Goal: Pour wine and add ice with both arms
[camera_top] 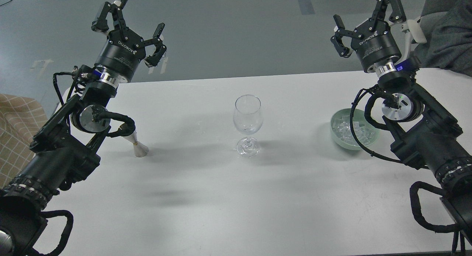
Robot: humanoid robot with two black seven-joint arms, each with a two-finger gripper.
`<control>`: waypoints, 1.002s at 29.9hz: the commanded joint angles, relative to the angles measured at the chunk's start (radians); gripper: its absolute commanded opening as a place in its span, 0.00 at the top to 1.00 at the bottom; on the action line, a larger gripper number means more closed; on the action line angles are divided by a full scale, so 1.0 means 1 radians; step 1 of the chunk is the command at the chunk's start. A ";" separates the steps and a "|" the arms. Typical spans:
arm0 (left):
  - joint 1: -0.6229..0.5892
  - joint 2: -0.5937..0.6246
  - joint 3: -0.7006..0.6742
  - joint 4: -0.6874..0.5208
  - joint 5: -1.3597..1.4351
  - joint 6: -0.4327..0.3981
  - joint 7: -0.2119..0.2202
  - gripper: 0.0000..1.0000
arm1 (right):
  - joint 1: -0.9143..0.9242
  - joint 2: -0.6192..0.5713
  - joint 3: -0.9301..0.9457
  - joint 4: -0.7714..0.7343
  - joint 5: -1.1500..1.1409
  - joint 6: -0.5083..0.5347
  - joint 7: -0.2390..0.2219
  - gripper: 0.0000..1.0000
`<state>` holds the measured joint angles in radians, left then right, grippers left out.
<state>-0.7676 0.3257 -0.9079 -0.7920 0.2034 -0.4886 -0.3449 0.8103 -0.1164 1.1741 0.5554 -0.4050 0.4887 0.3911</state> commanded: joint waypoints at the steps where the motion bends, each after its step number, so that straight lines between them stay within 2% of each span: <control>1: 0.002 -0.002 0.000 -0.010 0.008 0.000 0.001 0.02 | 0.003 0.004 0.002 0.000 0.000 0.000 0.000 0.00; 30: 0.005 -0.004 -0.003 -0.026 0.008 0.000 0.001 0.02 | 0.012 0.015 0.002 0.001 -0.003 0.000 0.003 0.00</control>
<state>-0.7624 0.3233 -0.9111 -0.8177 0.2119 -0.4886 -0.3438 0.8221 -0.1013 1.1769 0.5584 -0.4069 0.4887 0.3958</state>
